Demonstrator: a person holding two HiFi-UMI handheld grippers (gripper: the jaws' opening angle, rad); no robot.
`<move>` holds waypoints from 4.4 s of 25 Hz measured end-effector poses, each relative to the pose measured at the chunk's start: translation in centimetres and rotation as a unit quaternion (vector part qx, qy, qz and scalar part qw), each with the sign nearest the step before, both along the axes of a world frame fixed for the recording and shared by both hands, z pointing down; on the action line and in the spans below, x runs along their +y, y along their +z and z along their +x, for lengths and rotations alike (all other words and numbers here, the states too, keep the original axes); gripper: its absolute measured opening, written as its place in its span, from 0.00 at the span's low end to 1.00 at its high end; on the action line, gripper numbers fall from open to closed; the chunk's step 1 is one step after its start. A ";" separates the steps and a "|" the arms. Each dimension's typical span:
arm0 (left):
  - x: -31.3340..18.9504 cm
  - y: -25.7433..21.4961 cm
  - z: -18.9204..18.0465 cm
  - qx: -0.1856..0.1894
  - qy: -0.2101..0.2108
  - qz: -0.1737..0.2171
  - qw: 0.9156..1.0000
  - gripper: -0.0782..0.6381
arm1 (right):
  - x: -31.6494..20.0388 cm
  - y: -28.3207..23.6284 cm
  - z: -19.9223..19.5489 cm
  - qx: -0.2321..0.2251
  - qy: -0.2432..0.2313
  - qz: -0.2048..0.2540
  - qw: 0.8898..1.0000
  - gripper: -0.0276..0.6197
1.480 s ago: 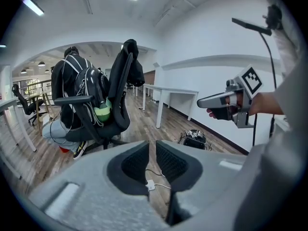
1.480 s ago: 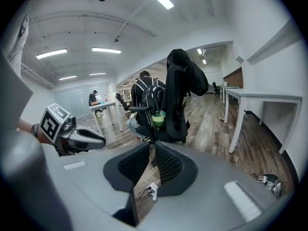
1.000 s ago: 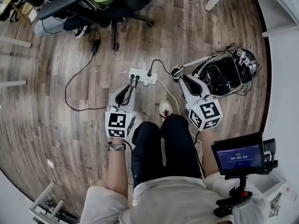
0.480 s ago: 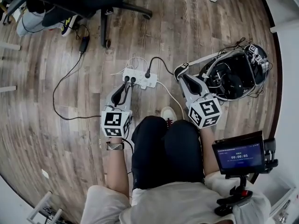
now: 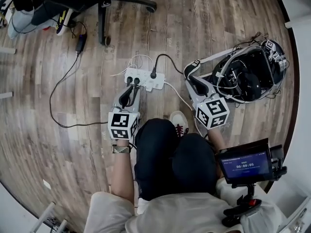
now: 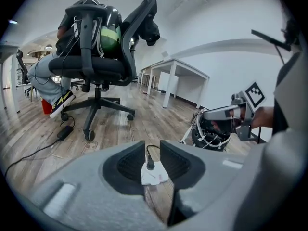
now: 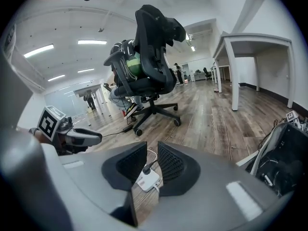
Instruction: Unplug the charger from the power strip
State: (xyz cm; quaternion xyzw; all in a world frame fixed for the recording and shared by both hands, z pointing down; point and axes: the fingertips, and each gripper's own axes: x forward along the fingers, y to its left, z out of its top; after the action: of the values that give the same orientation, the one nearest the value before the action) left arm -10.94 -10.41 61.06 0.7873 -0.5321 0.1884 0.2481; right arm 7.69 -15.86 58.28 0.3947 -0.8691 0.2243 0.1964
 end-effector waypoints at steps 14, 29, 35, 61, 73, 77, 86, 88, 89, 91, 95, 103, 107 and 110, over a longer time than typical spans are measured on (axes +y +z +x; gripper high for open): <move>1.7 9.5 1.2 0.001 0.031 -0.066 0.997 0.27 | 1.6 12.6 -3.7 0.028 -0.052 -0.085 0.995 0.19; 2.0 16.3 3.4 -0.007 0.040 -0.133 0.990 0.32 | 1.7 20.3 -5.0 0.034 -0.054 -0.145 0.987 0.25; 1.3 18.1 2.6 -0.030 0.020 -0.150 0.988 0.36 | 2.0 22.2 -5.7 0.028 -0.053 -0.163 0.985 0.28; 0.2 19.2 5.7 -0.004 0.074 -0.140 0.987 0.40 | 2.7 26.7 -7.6 0.046 -0.058 -0.201 0.977 0.31; -0.3 20.8 5.5 -0.056 0.072 -0.159 0.983 0.39 | 2.6 26.8 -7.5 0.047 -0.051 -0.193 0.979 0.30; -0.5 20.8 5.3 -0.049 0.065 -0.161 0.984 0.34 | 2.7 26.8 -7.5 0.048 -0.054 -0.191 0.979 0.31; -0.7 20.7 4.9 -0.026 0.055 -0.188 0.980 0.32 | 2.7 26.8 -7.5 0.054 -0.050 -0.184 0.980 0.31; -0.7 20.8 5.0 -0.031 0.054 -0.194 0.979 0.32 | 2.6 26.8 -7.5 0.054 -0.049 -0.184 0.980 0.31; -0.8 20.8 5.0 -0.034 0.054 -0.195 0.979 0.32 | 2.6 26.8 -7.5 0.054 -0.048 -0.185 0.980 0.31; -0.8 20.8 5.1 -0.039 0.052 -0.195 0.979 0.32 | 2.7 26.9 -7.5 0.053 -0.047 -0.187 0.980 0.31; -0.7 20.8 5.0 -0.038 0.048 -0.193 0.979 0.32 | 2.7 26.9 -7.5 0.052 -0.045 -0.187 0.980 0.31; -0.9 20.2 4.9 -0.066 0.065 -0.182 0.979 0.31 | 2.7 27.0 -7.4 0.052 -0.043 -0.191 0.979 0.31; -0.9 19.9 4.4 -0.063 0.059 -0.181 0.980 0.31 | 2.7 27.0 -7.4 0.051 -0.043 -0.190 0.980 0.31; -0.8 19.7 4.3 -0.058 0.056 -0.181 0.980 0.31 | 2.7 26.9 -7.4 0.051 -0.042 -0.189 0.980 0.31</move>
State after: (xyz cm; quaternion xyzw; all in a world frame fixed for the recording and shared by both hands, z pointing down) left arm -6.64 -11.24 80.74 0.7457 -0.4578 0.3406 0.3439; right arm 0.29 -13.15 85.23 0.3242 -0.8158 0.3555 0.3210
